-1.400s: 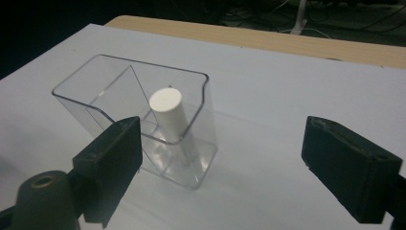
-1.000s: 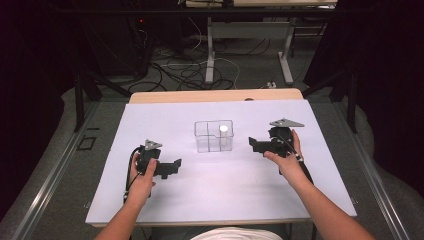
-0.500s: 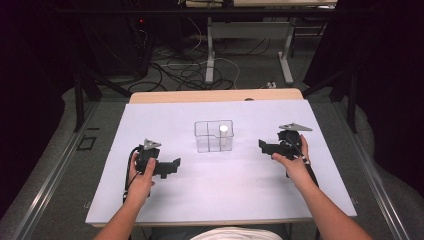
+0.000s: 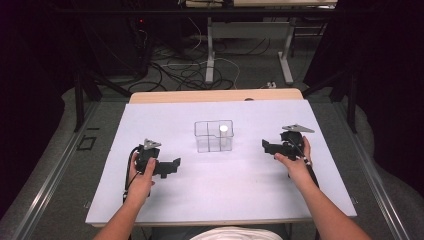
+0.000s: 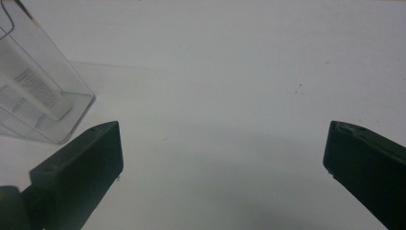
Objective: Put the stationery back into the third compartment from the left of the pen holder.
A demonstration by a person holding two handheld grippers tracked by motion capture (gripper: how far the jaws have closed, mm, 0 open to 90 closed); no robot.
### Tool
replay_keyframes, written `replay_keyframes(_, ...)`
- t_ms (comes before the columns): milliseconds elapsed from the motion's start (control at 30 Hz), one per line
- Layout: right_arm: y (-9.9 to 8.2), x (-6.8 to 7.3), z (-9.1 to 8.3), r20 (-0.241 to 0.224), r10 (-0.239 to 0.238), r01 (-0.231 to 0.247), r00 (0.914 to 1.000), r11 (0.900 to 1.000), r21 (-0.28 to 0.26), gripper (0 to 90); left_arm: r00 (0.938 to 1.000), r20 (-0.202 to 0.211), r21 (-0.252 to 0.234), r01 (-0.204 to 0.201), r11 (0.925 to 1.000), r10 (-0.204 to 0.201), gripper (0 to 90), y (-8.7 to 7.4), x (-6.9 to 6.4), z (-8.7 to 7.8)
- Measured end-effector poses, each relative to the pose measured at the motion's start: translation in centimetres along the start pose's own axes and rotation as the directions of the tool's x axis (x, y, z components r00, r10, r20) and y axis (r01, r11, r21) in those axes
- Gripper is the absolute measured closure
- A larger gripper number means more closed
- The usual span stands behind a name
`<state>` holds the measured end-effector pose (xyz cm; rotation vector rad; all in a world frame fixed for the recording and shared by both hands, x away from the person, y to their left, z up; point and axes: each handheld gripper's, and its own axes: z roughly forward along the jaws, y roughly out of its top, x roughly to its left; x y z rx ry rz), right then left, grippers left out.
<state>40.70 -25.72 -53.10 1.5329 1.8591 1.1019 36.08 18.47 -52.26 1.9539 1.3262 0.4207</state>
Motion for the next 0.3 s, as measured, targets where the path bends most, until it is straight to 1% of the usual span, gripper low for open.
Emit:
replay_keyframes(67,0.00,-0.09,-0.01,0.003,0.005,-0.005,1.0000,1.0000,-0.008,0.0,1.0000,0.000,0.001,-0.005,1.0000,0.005,0.4,0.02,0.06,0.03)
replay_keyframes(100,0.00,-0.13,0.01,0.002,0.006,-0.006,1.0000,0.9999,-0.009,0.0,1.0000,-0.002,0.000,0.000,1.0000,0.000,0.4,0.02,0.04,0.07)
replay_keyframes(300,-0.03,-0.55,0.15,0.008,0.012,-0.012,0.9999,0.9999,-0.001,0.0,1.0000,-0.004,0.002,0.005,1.0000,-0.005,0.4,0.06,0.05,0.18)
